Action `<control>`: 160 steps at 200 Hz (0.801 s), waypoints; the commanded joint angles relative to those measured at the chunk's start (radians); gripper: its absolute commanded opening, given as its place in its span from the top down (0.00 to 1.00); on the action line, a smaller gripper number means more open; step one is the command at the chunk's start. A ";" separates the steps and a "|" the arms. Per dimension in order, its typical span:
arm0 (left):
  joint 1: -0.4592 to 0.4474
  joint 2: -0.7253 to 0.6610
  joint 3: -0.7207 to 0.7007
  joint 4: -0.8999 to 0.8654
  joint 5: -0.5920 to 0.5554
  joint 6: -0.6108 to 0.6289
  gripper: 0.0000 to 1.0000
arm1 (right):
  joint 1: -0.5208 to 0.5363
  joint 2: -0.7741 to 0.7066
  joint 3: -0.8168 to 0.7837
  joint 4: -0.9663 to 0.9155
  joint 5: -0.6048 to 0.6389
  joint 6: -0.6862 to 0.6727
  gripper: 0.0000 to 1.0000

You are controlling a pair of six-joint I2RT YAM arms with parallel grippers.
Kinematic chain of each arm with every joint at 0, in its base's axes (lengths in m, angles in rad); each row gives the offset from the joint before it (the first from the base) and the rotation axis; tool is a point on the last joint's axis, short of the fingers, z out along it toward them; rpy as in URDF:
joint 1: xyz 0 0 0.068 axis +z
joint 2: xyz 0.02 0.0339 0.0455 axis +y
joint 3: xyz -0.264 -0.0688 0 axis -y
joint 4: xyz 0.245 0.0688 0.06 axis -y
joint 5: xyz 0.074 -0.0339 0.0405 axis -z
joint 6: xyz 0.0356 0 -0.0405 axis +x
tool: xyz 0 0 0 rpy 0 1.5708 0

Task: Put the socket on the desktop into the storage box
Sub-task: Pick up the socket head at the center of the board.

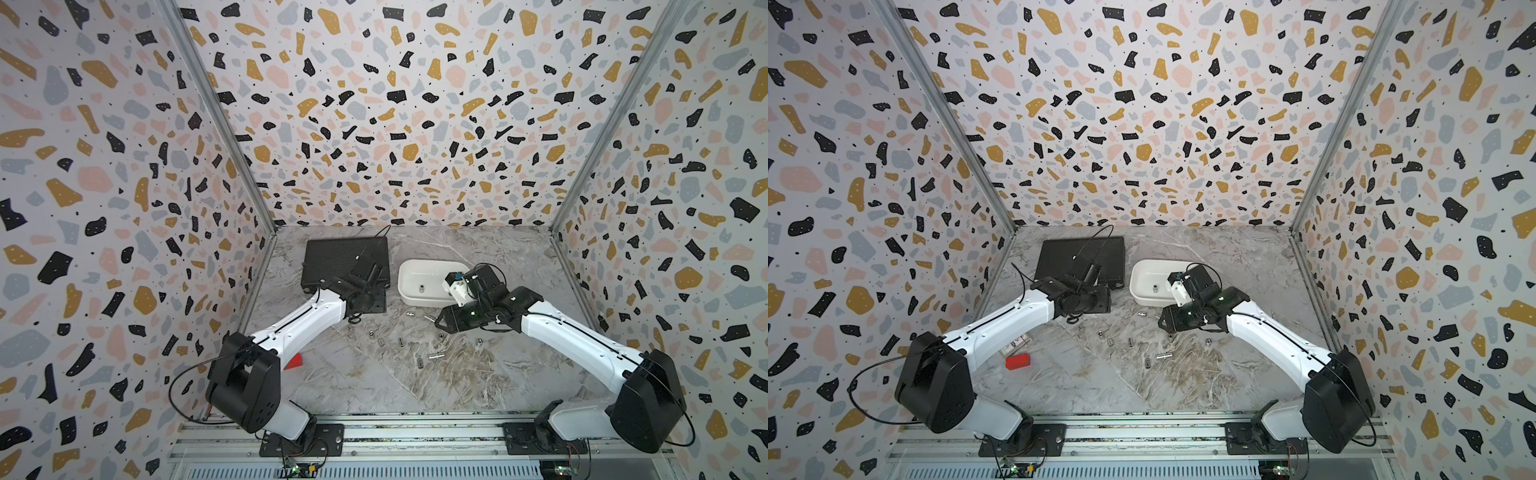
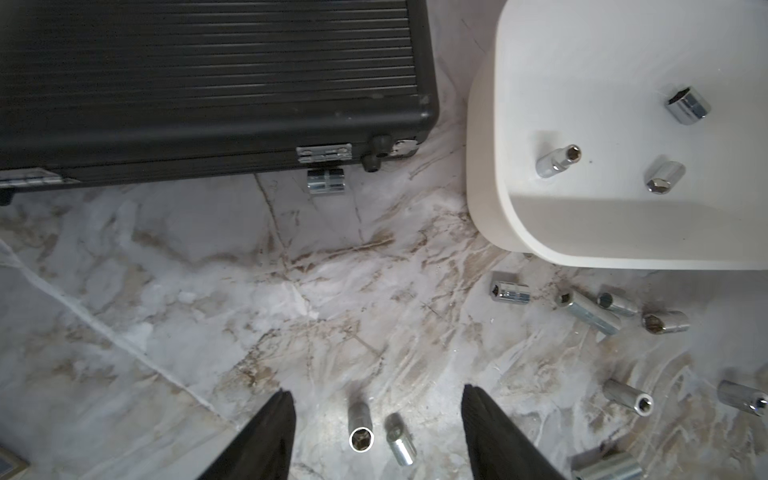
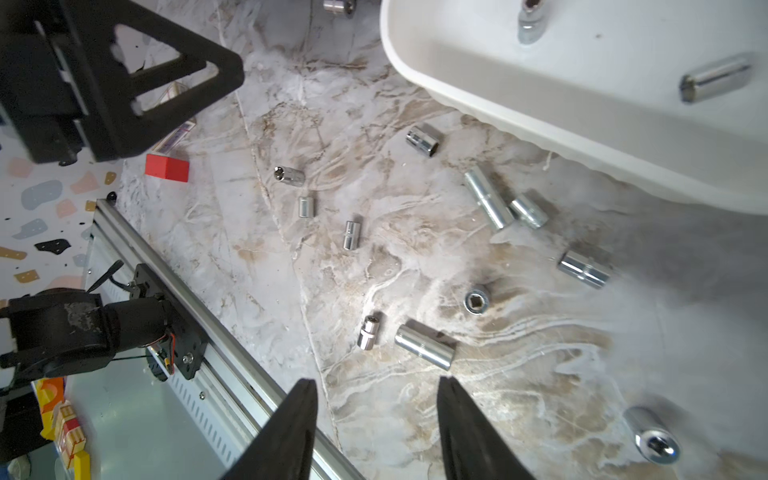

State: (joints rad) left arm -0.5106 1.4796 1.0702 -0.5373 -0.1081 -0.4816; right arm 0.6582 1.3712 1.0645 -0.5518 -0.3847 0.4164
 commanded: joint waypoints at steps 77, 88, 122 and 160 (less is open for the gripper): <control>0.029 -0.074 -0.175 0.245 -0.097 0.014 0.29 | 0.067 0.012 0.040 0.077 -0.116 -0.035 0.46; 0.029 -0.074 -0.187 0.270 -0.098 0.018 0.28 | 0.067 0.010 0.036 0.085 -0.125 -0.033 0.46; 0.032 -0.053 -0.223 0.382 -0.097 0.034 0.28 | 0.067 0.009 0.018 0.129 -0.171 -0.003 0.46; 0.033 0.015 -0.228 0.473 -0.094 0.059 0.28 | 0.067 0.008 0.013 0.142 -0.183 0.010 0.46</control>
State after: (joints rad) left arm -0.4824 1.4570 0.8536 -0.1741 -0.1925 -0.4557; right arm 0.7223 1.3895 1.0714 -0.4294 -0.5434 0.4152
